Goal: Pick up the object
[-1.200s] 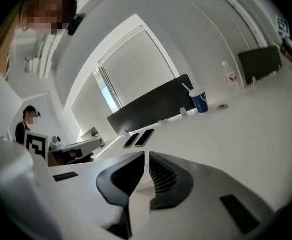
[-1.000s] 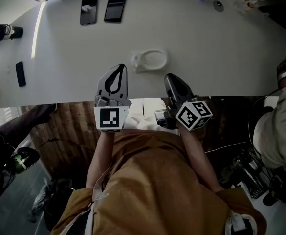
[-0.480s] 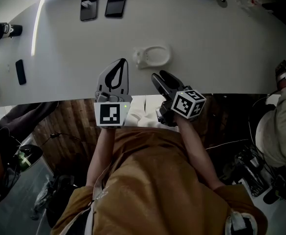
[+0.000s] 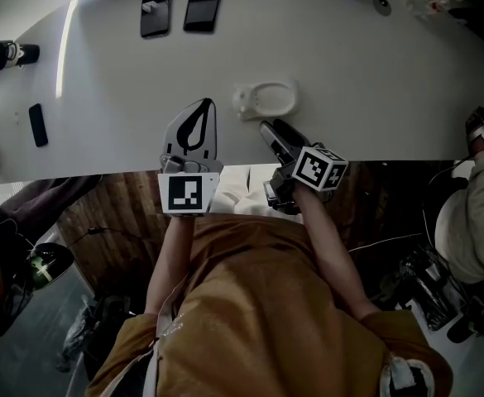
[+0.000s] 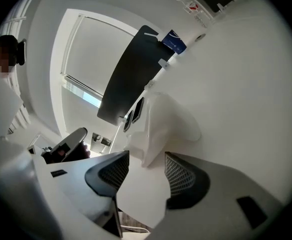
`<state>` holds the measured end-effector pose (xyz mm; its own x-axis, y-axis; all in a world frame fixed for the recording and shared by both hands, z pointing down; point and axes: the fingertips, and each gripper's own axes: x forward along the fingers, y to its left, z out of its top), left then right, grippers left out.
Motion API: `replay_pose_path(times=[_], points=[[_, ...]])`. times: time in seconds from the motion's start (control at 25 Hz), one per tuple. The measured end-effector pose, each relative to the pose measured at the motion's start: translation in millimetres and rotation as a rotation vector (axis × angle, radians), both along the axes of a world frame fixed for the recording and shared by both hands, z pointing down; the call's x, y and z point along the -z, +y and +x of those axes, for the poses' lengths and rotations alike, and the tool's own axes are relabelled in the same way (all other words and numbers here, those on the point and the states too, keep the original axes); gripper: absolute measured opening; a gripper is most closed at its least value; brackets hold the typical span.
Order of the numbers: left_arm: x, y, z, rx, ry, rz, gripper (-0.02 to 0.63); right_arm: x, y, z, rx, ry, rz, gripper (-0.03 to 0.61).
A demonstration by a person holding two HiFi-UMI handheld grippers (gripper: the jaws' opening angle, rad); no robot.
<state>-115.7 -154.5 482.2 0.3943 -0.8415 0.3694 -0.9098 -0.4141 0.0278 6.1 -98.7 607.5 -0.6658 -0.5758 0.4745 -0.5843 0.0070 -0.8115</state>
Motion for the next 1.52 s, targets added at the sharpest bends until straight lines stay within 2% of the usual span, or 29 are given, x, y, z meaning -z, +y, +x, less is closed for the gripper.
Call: replay_pose_path(times=[0.68, 1.28, 1.52], points=[[-10.2, -19.3, -10.6, -0.031, 0.030, -0.018, 0.008, -16.9, -25.1, 16.8, -0.207, -0.075, -0.076, 0.206], [-11.8, -19.2, -7.5, -0.035, 0.025, -0.031, 0.008, -19.6, -35.3, 15.2, -0.286, -0.149, -0.122, 0.206], [-13.4, -20.7, -9.0, -0.034, 0.032, -0.029, 0.008, -21.9, -38.6, 20.1, -0.323, -0.133, -0.112, 0.206]])
